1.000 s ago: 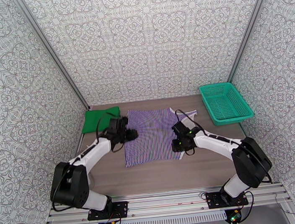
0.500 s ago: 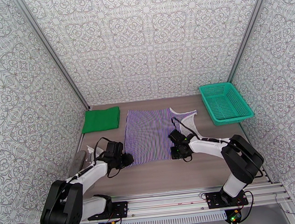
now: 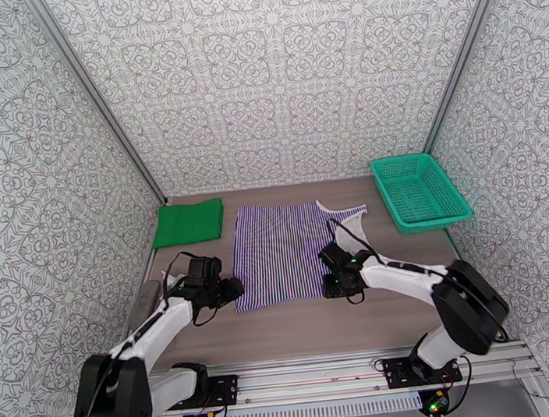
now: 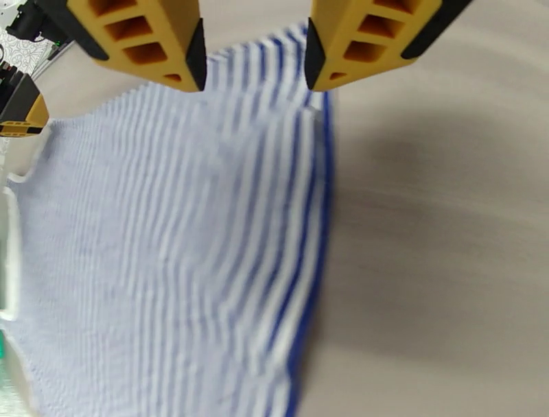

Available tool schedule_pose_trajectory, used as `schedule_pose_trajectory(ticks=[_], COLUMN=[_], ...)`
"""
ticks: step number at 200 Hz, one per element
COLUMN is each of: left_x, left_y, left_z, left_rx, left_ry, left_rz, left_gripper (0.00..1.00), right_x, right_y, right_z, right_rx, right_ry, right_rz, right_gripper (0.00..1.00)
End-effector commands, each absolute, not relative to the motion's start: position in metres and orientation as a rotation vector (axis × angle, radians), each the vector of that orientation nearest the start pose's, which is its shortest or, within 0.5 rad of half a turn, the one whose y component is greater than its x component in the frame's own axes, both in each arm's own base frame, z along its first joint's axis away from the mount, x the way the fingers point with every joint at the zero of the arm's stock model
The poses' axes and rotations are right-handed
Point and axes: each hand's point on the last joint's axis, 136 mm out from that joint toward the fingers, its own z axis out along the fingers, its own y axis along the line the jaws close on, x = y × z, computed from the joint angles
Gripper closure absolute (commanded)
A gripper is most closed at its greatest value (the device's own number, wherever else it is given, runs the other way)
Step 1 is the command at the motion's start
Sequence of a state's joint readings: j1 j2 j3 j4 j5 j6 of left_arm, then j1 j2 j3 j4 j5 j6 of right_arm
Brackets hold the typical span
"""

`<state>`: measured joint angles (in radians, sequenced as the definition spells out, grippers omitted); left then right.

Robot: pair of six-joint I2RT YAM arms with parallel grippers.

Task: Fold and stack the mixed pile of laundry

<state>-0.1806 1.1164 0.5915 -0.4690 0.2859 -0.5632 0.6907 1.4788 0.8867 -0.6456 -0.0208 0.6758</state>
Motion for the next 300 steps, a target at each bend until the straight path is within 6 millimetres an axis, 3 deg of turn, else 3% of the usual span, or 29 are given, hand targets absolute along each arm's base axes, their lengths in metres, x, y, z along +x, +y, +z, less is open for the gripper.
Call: schedule_pose_trajectory(ticks=[1, 30, 56, 104, 132, 189, 228, 300], left_x=[0.238, 0.213, 0.206, 0.208, 0.211, 0.221, 0.22, 0.231], left_y=[-0.085, -0.076, -0.08, -0.085, -0.092, -0.101, -0.103, -0.103], left_z=[0.077, 0.058, 0.046, 0.037, 0.035, 0.028, 0.023, 0.02], left_rx=[-0.515, -0.659, -0.723, -0.74, -0.718, -0.718, -0.714, -0.707], left_ry=[2.655, 2.679, 2.658, 2.653, 2.657, 2.676, 2.7, 2.679], left_rz=[-0.605, -0.611, -0.68, -0.723, -0.744, -0.714, -0.658, -0.586], left_gripper=[0.54, 0.49, 0.44, 0.46, 0.46, 0.53, 0.54, 0.65], right_x=[0.218, 0.203, 0.205, 0.22, 0.227, 0.233, 0.228, 0.223], right_y=[0.197, 0.187, 0.183, 0.187, 0.179, 0.172, 0.168, 0.171], right_z=[0.063, 0.051, 0.042, 0.043, 0.04, 0.032, 0.023, 0.015], right_rx=[0.075, 0.234, 0.409, 0.574, 0.682, 0.936, 0.973, 0.973], right_ry=[2.932, 2.958, 2.927, 2.868, 2.826, 2.737, 2.758, 2.787], right_rz=[0.411, 0.512, 0.653, 0.716, 0.676, 0.677, 0.642, 0.652], right_gripper=[0.6, 0.6, 0.6, 0.59, 0.59, 0.66, 0.64, 0.67])
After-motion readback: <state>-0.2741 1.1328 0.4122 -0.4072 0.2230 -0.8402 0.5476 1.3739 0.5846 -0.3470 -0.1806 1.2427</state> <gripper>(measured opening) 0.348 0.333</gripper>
